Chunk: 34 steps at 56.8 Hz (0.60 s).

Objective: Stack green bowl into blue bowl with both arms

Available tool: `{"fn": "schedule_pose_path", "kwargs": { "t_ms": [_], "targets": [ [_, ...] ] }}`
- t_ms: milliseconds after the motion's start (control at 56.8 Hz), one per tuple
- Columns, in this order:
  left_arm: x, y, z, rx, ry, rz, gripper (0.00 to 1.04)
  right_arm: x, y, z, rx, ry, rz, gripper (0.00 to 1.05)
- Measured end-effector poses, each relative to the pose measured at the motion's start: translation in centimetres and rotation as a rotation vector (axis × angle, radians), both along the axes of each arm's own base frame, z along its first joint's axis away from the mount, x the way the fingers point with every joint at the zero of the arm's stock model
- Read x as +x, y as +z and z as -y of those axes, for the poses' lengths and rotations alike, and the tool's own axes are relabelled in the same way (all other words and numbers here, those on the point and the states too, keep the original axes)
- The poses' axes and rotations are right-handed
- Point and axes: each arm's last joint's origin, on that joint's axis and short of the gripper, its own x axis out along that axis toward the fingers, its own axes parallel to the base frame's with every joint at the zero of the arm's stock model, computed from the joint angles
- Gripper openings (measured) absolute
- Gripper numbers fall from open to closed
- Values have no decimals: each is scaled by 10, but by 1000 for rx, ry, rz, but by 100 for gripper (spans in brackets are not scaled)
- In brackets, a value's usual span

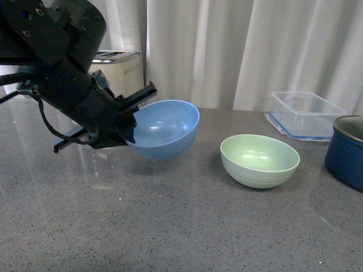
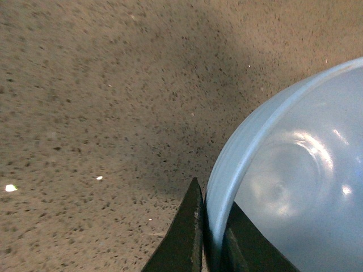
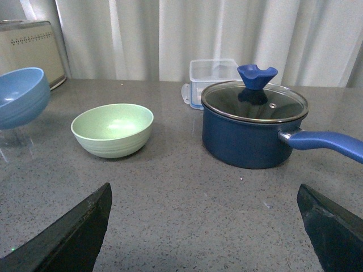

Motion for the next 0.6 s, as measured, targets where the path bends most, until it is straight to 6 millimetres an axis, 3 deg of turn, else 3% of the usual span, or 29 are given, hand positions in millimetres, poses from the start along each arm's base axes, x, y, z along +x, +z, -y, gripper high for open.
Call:
{"fn": "schedule_pose_path", "kwargs": {
  "t_ms": [194, 440, 599],
  "targets": [
    [13, -13, 22, 16, -13, -38, 4, 0, 0, 0, 0, 0, 0, 95],
    [17, -24, 30, 55, 4, -81, 4, 0, 0, 0, 0, 0, 0, 95],
    [18, -21, 30, 64, 5, -83, 27, 0, 0, 0, 0, 0, 0, 95]
  ]
}}
